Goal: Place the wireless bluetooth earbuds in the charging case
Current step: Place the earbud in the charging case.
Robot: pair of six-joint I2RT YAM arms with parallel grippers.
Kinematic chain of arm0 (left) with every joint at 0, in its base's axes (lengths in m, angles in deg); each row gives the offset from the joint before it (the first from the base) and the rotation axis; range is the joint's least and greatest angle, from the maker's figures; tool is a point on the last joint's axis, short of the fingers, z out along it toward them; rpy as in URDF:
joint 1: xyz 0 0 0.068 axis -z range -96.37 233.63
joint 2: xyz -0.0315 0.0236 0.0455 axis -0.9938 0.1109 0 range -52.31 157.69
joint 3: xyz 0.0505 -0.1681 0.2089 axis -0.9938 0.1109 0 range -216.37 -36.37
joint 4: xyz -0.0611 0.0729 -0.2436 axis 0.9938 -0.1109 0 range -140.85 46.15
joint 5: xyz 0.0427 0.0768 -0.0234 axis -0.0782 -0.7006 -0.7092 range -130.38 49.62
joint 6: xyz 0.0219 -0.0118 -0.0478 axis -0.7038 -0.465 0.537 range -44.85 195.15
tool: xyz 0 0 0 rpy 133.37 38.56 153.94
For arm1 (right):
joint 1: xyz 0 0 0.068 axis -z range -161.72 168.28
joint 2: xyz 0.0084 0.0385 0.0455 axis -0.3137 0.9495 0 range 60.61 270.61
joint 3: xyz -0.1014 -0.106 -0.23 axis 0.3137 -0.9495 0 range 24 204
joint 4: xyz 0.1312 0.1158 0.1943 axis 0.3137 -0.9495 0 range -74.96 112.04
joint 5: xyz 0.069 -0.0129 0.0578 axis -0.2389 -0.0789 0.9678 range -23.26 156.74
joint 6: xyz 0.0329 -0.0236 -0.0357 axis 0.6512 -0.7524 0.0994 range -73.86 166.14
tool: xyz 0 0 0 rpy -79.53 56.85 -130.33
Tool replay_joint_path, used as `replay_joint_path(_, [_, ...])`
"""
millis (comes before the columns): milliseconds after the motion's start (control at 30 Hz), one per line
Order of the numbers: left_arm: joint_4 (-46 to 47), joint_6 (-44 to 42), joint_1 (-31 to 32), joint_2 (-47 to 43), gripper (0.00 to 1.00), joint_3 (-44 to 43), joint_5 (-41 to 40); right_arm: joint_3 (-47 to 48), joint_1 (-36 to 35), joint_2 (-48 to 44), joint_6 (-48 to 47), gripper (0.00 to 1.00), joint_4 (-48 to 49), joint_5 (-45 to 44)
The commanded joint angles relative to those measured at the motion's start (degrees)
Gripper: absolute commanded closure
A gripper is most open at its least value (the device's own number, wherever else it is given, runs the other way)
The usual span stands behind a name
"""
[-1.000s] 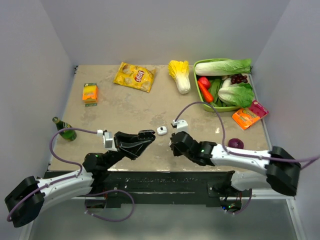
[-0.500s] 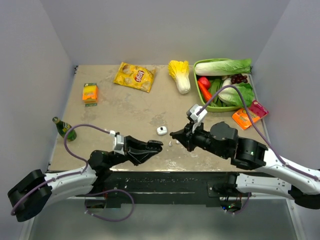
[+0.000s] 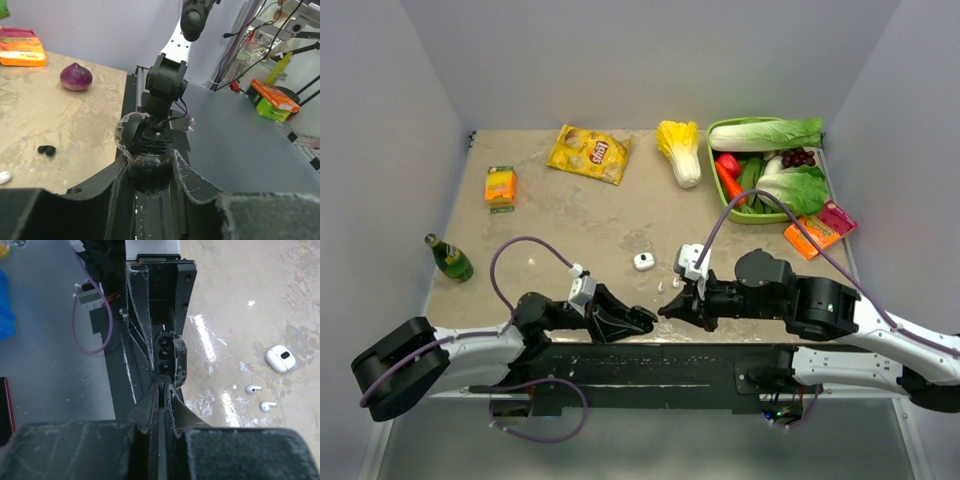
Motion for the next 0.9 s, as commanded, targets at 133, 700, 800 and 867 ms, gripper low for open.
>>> replay_joint_path(133, [7.4, 3.0, -0.3, 2.9, 1.0, -4.7, 3.8, -1.5, -0.4, 1.9, -2.6, 1.0, 0.8, 3.2])
replay_joint_path(700, [2.8, 1.1, -0.3, 1.1, 1.0, -7.4, 2.9, -4.4, -3.1, 4.7, -0.2, 1.0, 6.7, -2.0])
replay_joint_path(800, [2.9, 1.0, -0.3, 0.9, 1.0, -7.1, 2.7, -4.2, -3.2, 5.1, 0.0, 1.0, 6.5, -3.7])
replay_joint_path(867, [2.9, 1.1, -0.3, 0.7, 1.0, -7.1, 2.6, -4.0, -3.4, 5.5, 0.1, 1.0, 6.0, -4.6])
